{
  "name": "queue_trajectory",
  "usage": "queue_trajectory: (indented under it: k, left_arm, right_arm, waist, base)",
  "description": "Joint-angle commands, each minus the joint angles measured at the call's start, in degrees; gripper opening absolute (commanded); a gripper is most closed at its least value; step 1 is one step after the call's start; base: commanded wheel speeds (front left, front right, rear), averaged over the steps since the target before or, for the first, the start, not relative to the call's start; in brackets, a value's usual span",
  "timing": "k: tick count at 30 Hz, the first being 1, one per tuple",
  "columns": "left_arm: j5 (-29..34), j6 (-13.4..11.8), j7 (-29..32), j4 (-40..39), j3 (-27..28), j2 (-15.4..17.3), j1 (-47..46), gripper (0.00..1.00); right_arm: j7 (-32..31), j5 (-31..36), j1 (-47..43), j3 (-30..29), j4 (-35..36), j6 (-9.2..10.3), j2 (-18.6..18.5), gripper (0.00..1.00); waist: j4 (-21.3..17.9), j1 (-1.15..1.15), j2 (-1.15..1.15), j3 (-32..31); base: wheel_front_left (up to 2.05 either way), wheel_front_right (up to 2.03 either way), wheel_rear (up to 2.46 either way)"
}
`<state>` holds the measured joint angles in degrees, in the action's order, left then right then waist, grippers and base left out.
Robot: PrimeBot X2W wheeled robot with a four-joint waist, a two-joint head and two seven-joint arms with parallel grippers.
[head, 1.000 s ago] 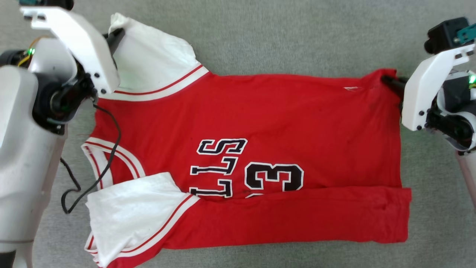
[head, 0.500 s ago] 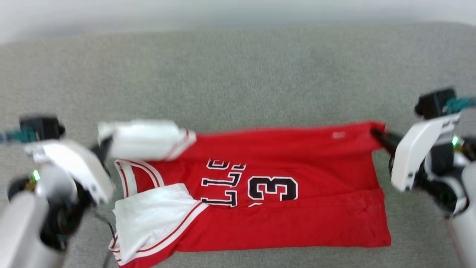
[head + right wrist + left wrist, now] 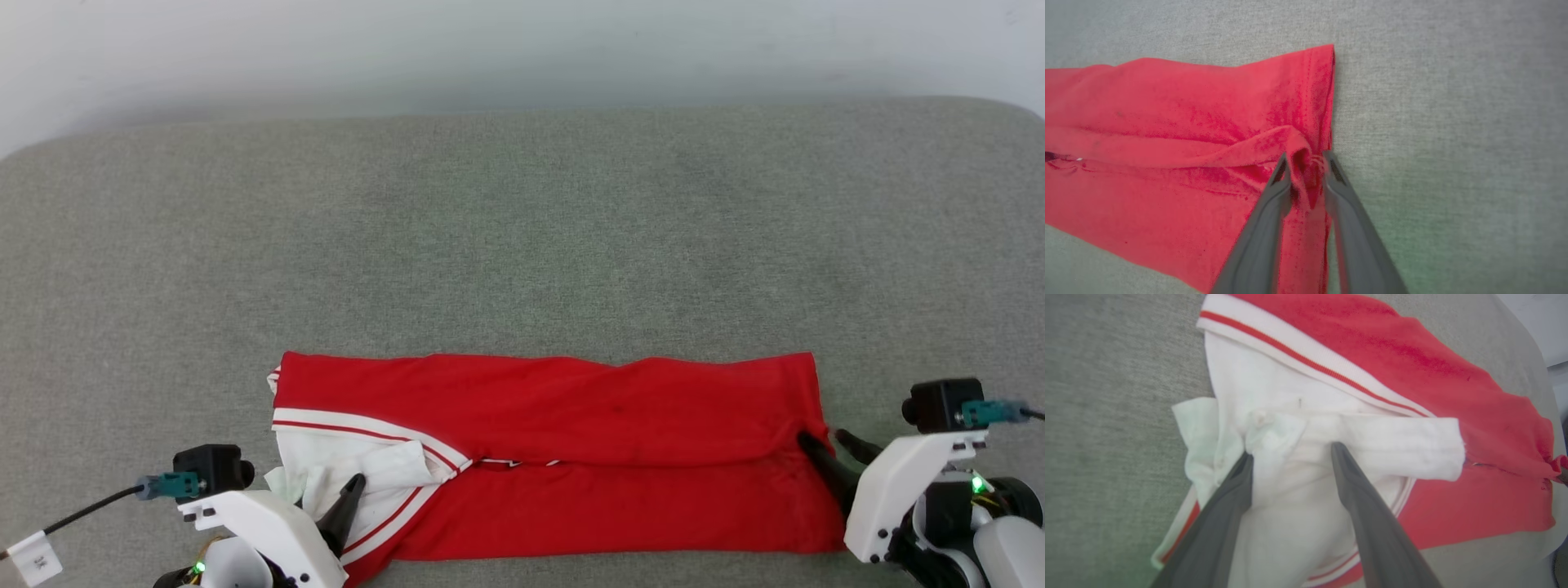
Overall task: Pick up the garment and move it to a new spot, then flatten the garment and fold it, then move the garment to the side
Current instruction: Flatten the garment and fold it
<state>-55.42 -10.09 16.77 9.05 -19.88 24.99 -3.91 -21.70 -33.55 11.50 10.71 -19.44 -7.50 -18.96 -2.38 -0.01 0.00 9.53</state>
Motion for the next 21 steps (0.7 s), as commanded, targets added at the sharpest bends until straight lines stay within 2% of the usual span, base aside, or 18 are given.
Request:
queue_trajectory:
  k: [1, 6, 10, 15, 21]
  left_arm:
    - [0.59, 0.07, -1.41, 1.34, -0.03, -0.41, 0.40, 1.00]
    - [4.96, 0.63, -9.74, -0.41, 0.38, -1.01, -0.30, 1.00]
    - [8.21, -0.74, -14.72, -3.70, 0.47, -1.31, 0.11, 1.00]
    - [11.36, -2.45, -19.91, -9.15, 0.66, -2.59, -0.44, 1.00]
    - [17.51, -5.31, -25.58, -14.28, 0.17, -2.60, -1.58, 1.00]
  right_arm:
    - [1.83, 0.71, -1.26, -0.25, -0.45, 0.02, 0.32, 1.00]
    - [8.82, 1.78, -4.16, -1.70, 3.24, 0.02, 1.38, 1.00]
    - [9.02, 2.55, -5.97, -3.86, 8.90, 0.02, 0.54, 1.00]
    - [2.39, 3.68, -7.10, -9.24, 14.66, 0.02, -0.23, 1.00]
    - [-10.77, 4.61, -6.75, -14.39, 18.09, 0.01, -0.56, 1.00]
  waist:
    - [-0.20, 0.01, 0.00, -0.51]
    - [-0.92, 0.01, 0.00, -2.45]
    - [-1.48, 0.01, 0.00, -4.33]
    - [-1.34, 0.01, 0.00, -5.77]
    - [0.27, 0.01, 0.00, -5.56]
  base:
    - [0.00, 0.00, 0.00]
    - [0.00, 0.00, 0.00]
    - [0.00, 0.00, 0.00]
    - [0.00, 0.00, 0.00]
    - [0.00, 0.00, 0.00]
